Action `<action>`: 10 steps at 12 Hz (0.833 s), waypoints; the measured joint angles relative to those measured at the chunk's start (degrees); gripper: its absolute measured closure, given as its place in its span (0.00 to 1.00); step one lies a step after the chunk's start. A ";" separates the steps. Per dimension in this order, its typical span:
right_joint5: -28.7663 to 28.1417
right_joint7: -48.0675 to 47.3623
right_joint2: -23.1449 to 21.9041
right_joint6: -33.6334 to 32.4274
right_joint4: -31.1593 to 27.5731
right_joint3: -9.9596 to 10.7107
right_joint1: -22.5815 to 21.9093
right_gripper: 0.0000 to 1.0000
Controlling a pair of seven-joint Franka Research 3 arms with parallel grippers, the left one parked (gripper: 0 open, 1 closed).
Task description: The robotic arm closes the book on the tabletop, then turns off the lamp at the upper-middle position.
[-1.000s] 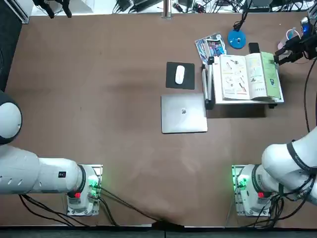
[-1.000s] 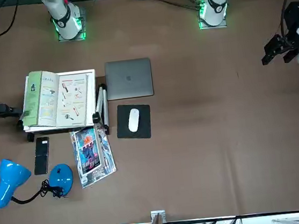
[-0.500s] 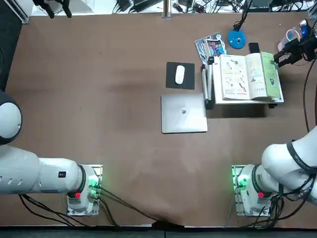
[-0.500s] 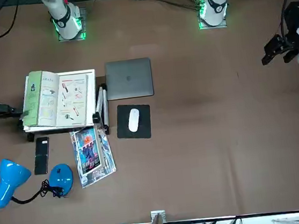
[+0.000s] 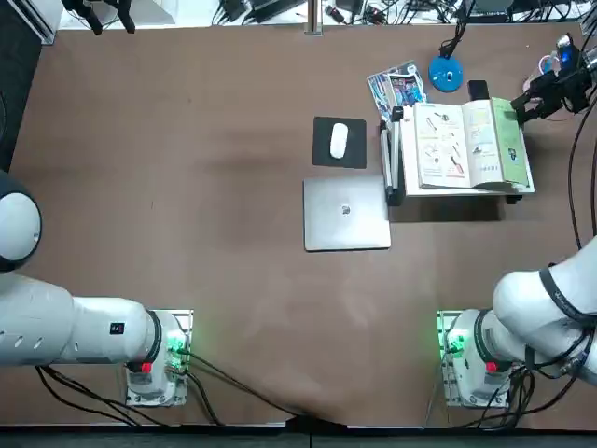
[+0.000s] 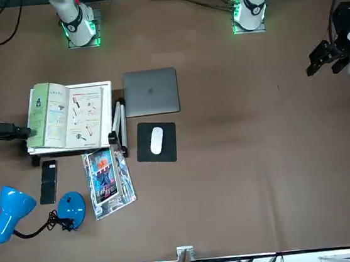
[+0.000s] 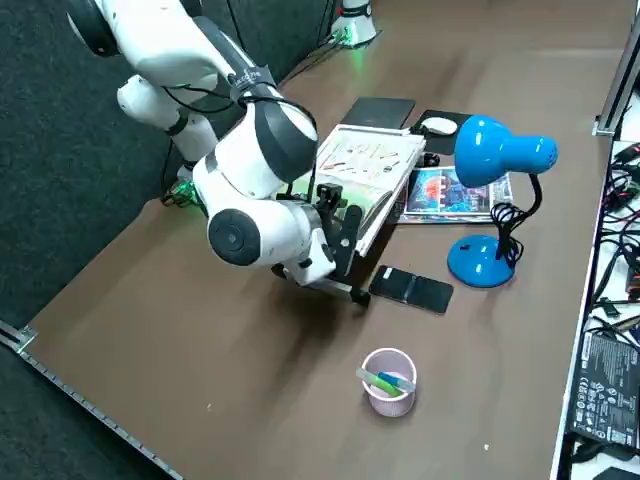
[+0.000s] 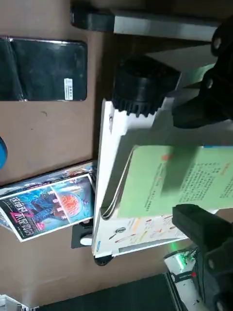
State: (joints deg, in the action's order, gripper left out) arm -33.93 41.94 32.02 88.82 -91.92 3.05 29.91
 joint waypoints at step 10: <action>-2.98 0.01 0.43 0.06 -1.28 -0.35 -1.79 0.29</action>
State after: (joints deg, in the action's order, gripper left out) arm -36.92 41.96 32.44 88.88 -93.20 2.70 28.11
